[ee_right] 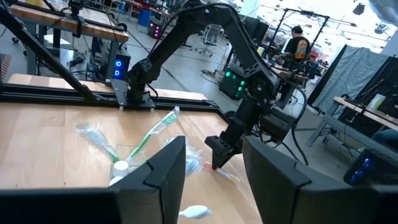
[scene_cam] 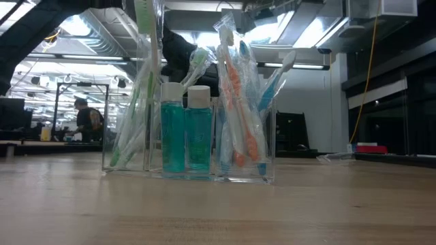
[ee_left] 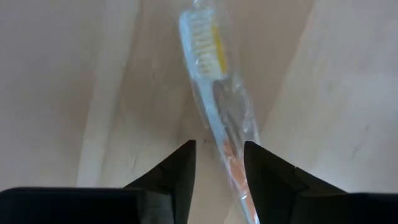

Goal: Pick & Place toothbrushing station
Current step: Put the orange toothbrush into the transparent organizer

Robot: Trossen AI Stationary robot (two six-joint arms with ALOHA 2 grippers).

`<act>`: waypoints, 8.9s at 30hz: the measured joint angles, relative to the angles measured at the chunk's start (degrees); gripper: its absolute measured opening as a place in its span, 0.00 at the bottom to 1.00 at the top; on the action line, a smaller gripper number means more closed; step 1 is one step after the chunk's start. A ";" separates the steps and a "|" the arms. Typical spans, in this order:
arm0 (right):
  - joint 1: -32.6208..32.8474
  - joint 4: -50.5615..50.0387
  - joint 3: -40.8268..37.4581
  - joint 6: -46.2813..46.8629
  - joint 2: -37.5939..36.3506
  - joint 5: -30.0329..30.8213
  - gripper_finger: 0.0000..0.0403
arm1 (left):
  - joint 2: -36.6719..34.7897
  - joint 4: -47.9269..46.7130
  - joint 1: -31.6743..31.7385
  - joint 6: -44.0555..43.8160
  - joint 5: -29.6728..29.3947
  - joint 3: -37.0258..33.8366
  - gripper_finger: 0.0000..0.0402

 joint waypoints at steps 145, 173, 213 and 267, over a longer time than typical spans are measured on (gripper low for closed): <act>-34.62 53.18 -1.54 -31.27 -0.91 -91.80 0.40 | -37.71 75.32 -48.36 -4.07 0.48 -27.23 0.00; -33.40 45.87 5.99 -29.63 3.65 -97.75 0.40 | -37.71 73.05 -47.52 -4.37 -1.62 -27.23 0.00; -33.31 46.11 5.99 -32.77 3.54 -96.02 0.01 | -37.71 73.16 -47.47 -4.46 -1.53 -27.23 0.00; -33.27 46.88 -4.79 -36.42 -0.70 -70.07 0.01 | -51.20 41.83 -65.85 -6.13 -100.28 -27.21 0.28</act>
